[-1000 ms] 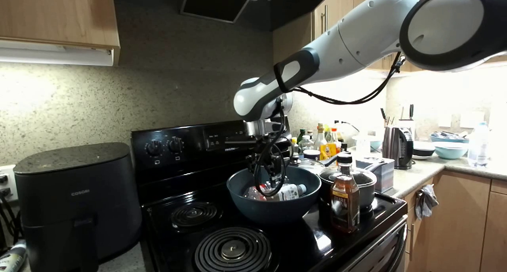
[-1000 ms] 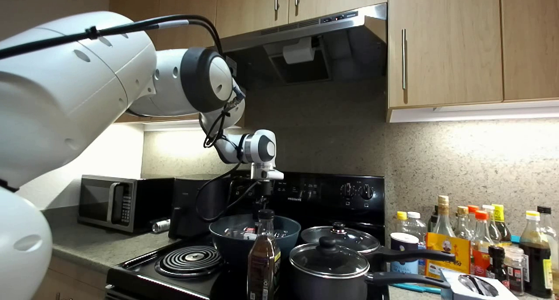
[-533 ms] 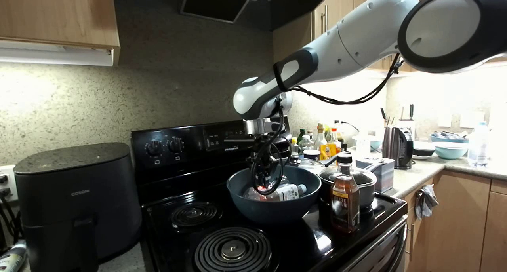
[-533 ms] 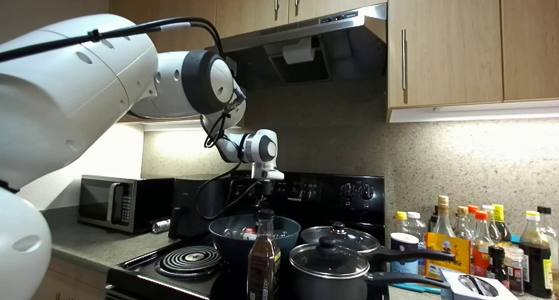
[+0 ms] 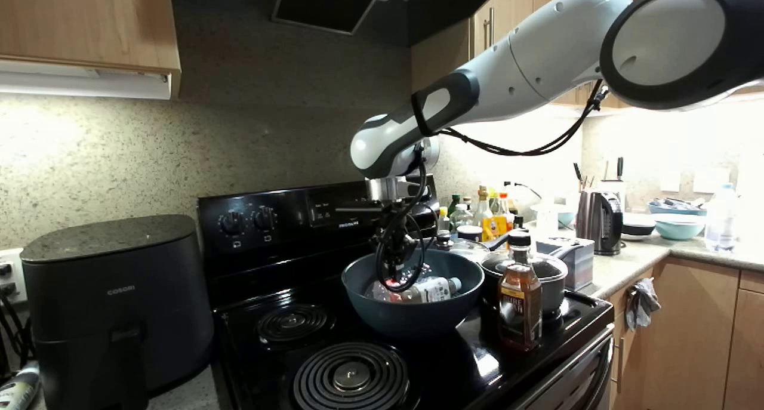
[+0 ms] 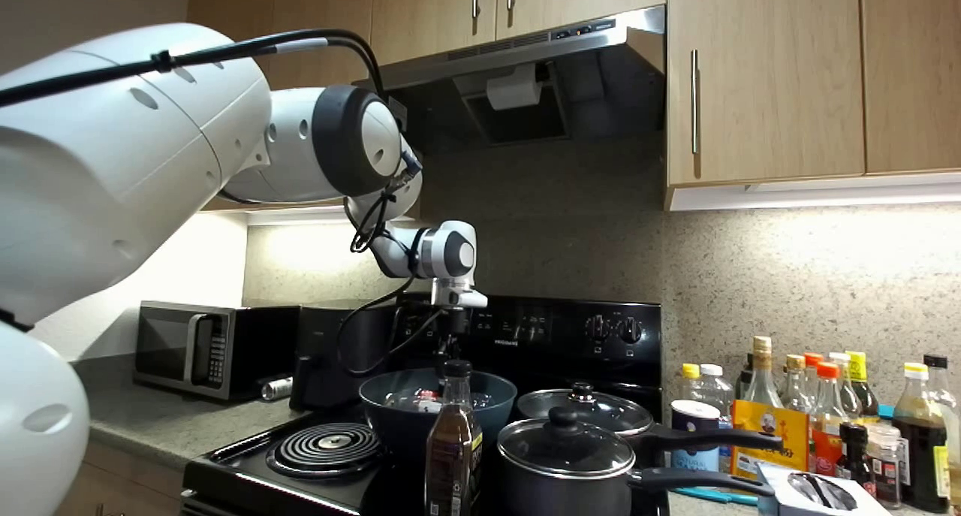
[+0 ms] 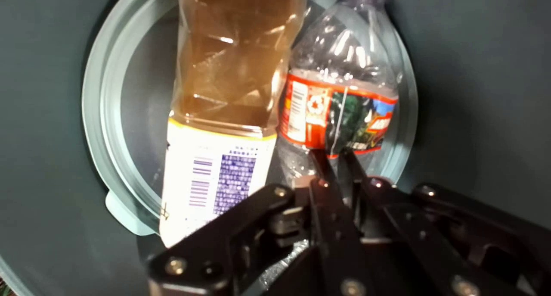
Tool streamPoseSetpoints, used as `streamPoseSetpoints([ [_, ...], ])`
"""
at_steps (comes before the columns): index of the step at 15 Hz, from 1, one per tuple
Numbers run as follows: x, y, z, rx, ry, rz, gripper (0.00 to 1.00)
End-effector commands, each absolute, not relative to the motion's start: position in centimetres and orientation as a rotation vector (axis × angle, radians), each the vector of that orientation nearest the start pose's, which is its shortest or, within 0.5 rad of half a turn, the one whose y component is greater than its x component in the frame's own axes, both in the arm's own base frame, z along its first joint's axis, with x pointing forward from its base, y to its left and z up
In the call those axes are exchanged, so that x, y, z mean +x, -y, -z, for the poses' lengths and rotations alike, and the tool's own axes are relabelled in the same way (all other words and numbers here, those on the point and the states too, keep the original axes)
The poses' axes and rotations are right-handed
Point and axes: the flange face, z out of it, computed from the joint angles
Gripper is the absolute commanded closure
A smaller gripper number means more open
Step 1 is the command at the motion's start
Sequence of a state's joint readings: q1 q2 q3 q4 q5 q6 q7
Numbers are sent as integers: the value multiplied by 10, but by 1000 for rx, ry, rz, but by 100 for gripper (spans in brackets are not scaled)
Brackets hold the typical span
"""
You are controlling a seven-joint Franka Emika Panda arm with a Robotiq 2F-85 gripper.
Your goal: Remove the bottles from the bowl and put them on the stove
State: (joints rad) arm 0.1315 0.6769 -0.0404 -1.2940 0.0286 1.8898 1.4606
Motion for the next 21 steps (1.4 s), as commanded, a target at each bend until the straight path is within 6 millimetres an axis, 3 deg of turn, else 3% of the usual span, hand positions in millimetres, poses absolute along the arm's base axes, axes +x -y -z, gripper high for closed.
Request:
streamPoseSetpoints([
  [1, 718, -81, -363, -2448, -1979, -101, 99],
  [4, 709, -93, -393, -2467, -1931, -43, 99],
  [9, 677, -118, -483, -2503, -1792, 138, 99],
  [12, 653, -141, -520, -2553, -1678, 173, 99],
  [16, 626, -182, -533, -2709, -1443, 120, 99],
  [21, 604, -235, -517, -2926, -1125, -9, 99],
])
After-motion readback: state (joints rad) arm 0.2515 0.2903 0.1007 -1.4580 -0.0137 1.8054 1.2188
